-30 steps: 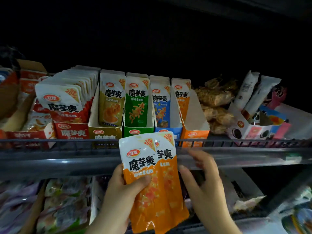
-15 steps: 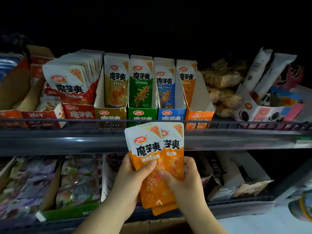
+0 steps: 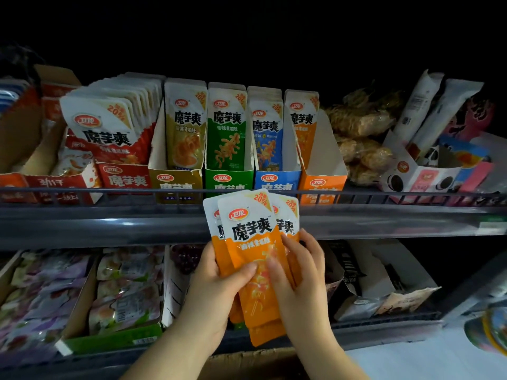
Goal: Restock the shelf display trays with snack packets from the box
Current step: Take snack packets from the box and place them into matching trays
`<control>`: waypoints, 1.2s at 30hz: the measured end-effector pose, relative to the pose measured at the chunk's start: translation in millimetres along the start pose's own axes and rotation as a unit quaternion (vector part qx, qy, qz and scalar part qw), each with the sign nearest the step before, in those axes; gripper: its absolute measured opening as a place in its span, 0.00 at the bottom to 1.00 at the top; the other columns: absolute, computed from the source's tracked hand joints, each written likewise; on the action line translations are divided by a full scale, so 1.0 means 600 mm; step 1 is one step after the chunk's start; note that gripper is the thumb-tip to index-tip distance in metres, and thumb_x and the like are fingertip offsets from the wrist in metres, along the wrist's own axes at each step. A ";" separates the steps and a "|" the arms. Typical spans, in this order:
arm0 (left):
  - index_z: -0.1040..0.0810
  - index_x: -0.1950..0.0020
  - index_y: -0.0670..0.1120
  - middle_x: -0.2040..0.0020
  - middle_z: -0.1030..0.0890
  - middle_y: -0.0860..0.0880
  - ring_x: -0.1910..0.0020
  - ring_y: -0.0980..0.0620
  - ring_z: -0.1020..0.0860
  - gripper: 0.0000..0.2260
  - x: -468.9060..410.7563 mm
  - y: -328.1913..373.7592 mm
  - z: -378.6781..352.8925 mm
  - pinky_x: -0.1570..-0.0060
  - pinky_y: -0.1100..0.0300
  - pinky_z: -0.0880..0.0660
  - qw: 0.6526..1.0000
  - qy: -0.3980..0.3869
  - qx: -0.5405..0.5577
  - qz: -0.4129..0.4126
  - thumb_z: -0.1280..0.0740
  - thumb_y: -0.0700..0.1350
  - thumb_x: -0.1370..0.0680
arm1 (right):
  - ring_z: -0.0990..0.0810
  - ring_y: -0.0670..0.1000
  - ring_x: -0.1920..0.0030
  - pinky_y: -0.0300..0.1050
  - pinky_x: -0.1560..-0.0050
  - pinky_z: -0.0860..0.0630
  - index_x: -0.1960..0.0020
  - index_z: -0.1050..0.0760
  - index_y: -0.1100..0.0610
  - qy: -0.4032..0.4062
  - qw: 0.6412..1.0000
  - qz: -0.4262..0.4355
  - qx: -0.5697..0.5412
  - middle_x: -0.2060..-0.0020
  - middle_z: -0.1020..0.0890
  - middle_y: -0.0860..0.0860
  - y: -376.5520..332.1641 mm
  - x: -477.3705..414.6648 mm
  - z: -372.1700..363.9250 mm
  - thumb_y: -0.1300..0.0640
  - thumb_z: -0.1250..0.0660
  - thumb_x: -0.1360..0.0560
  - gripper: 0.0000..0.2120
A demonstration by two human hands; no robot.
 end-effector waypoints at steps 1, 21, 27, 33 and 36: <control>0.27 0.50 0.55 0.54 0.18 0.52 0.53 0.52 0.21 0.16 0.000 0.000 0.000 0.60 0.58 0.26 1.000 0.000 0.000 -0.001 0.34 0.34 0.29 | 0.40 0.26 0.42 0.17 0.50 0.37 0.47 0.38 0.38 -0.019 0.999 -0.029 0.008 0.40 0.42 0.33 0.007 -0.001 -0.005 0.49 0.34 0.30 0.17; 0.27 0.49 0.53 0.52 0.18 0.52 0.53 0.52 0.20 0.15 -0.017 -0.001 0.012 0.59 0.59 0.24 0.994 -0.012 -0.102 -0.027 0.31 0.37 0.30 | 0.19 0.48 0.56 0.43 0.59 0.22 0.52 0.32 0.50 0.027 0.946 -0.219 -0.238 0.56 0.19 0.49 0.025 -0.019 0.027 0.64 0.35 0.27 0.11; 0.30 0.51 0.56 0.51 0.21 0.53 0.52 0.53 0.22 0.16 -0.028 0.022 0.022 0.58 0.59 0.25 0.988 -0.022 -0.151 -0.028 0.29 0.39 0.30 | 0.19 0.50 0.57 0.49 0.50 0.23 0.51 0.26 0.54 -0.015 0.963 -0.214 -0.164 0.57 0.16 0.51 0.004 -0.069 0.074 0.61 0.36 0.26 0.05; 0.29 0.52 0.55 0.53 0.20 0.53 0.54 0.52 0.21 0.13 -0.024 0.034 0.020 0.58 0.57 0.25 0.994 -0.034 -0.103 0.001 0.30 0.41 0.29 | 0.28 0.41 0.78 0.31 0.76 0.32 0.55 0.23 0.59 -0.094 0.982 -0.158 -0.029 0.74 0.20 0.49 -0.060 -0.119 0.103 0.66 0.36 0.26 0.05; 0.27 0.53 0.54 0.55 0.19 0.51 0.55 0.50 0.21 0.11 -0.023 0.043 0.026 0.60 0.55 0.25 0.998 -0.029 -0.047 0.014 0.31 0.40 0.30 | 0.27 0.41 0.79 0.32 0.76 0.31 0.59 0.26 0.58 -0.099 0.989 -0.106 0.016 0.78 0.22 0.49 -0.105 -0.158 0.134 0.66 0.37 0.26 0.06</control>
Point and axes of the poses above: each hand's wrist, its own x-axis away from the middle knuckle, its own z-axis out of the back of the hand, y = z × x, the point moved 7 cm from there along -x, towards the middle knuckle
